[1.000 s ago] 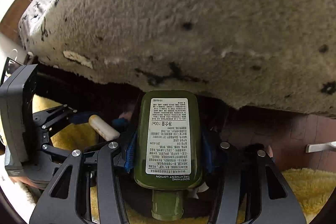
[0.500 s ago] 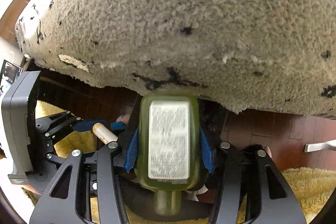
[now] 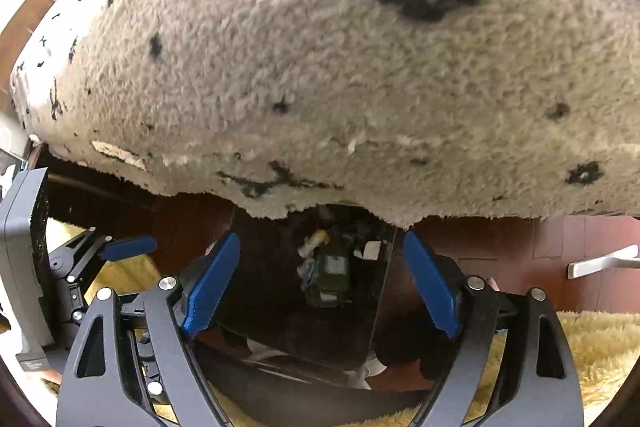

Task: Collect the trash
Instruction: 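Lower the bottle and tube below the bed edge into the bin and open both tools, then raise both tools back over the bed toward the green tube and yellow bottle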

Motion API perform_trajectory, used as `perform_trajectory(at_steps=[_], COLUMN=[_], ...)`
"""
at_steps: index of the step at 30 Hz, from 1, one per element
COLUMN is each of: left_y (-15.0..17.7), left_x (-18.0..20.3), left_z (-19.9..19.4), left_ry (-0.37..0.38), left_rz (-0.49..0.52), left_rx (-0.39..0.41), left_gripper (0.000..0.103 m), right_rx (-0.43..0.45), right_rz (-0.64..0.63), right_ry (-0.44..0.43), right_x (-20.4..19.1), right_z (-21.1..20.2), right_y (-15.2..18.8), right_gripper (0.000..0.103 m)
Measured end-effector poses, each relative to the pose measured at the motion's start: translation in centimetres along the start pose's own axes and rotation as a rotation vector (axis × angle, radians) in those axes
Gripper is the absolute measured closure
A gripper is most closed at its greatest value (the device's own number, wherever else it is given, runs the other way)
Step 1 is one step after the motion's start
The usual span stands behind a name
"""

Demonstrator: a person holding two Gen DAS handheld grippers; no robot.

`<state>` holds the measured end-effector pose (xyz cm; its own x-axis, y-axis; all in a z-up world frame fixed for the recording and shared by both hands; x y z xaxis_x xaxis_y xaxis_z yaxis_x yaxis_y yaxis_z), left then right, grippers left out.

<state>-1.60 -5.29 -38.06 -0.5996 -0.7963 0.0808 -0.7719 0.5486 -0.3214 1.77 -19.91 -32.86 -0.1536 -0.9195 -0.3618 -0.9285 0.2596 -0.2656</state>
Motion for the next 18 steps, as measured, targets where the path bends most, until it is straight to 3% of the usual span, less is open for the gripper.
perform_trajectory(at_steps=[18], left_y=[-4.7], left_x=[-3.3], left_z=[-11.4], left_ry=[-0.099], left_rz=[0.004], left_rx=[0.208], left_gripper=[0.008], right_rx=[0.204], right_rz=[-0.062], right_ry=[-0.056], right_x=[-1.8], right_z=[-9.5], right_y=[-4.7], right_gripper=[0.017])
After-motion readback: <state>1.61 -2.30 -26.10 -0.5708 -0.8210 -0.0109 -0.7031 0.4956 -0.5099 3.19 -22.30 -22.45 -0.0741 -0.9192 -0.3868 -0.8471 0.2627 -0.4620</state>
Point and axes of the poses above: each gripper's, at about its wrist camera, not at the fingertips, and z roughly the way its jaws point, x to its right, y to its underside, the point moved 8 cm from there along z, roughly the way its jaws point, and after that the axes turned 14 degrees about z, right-handed, at the moved point
